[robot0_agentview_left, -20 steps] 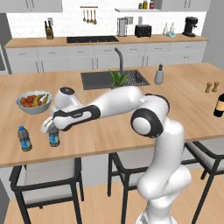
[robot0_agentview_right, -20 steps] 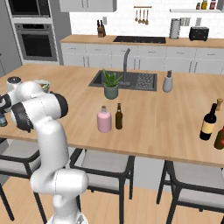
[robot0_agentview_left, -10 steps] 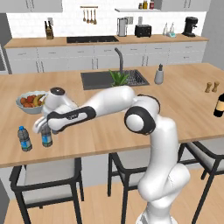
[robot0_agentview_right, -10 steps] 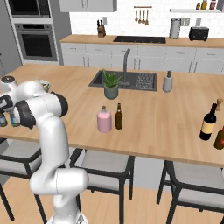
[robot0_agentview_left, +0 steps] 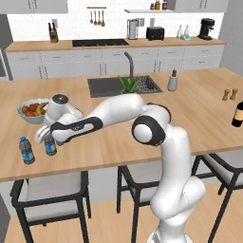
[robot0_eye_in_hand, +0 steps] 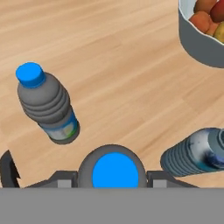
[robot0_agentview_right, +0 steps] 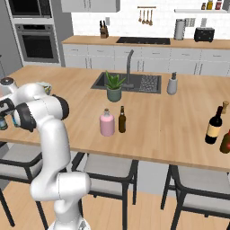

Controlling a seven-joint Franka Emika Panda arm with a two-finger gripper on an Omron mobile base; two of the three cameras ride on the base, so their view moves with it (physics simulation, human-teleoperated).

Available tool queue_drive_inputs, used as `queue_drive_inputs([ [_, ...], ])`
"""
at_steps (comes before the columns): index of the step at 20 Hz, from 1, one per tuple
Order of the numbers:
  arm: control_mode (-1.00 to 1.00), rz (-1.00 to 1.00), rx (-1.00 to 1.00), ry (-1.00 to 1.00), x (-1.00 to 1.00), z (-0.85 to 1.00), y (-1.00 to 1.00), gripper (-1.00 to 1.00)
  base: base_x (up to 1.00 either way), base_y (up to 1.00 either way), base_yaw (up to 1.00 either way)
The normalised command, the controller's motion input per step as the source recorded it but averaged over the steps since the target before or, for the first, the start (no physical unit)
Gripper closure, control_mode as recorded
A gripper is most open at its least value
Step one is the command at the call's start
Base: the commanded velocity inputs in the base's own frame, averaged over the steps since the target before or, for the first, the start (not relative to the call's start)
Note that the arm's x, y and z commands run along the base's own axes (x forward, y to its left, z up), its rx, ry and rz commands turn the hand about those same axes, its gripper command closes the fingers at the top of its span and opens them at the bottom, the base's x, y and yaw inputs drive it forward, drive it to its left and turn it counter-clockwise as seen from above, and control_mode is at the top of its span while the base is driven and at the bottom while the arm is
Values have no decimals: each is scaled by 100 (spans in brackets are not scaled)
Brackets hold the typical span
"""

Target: Move the plastic bottles in the middle to the plastics group, and the glass bottles in the middle to the glass group.

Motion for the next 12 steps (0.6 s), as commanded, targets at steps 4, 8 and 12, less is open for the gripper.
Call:
queue_drive_inputs([
  [4,-100,0,0,-5,3,-34,0,100,0,0,0],
  [8,-100,0,0,-9,0,-47,0,100,0,0,0],
  [12,-100,0,0,-4,0,-30,0,100,0,0,0],
])
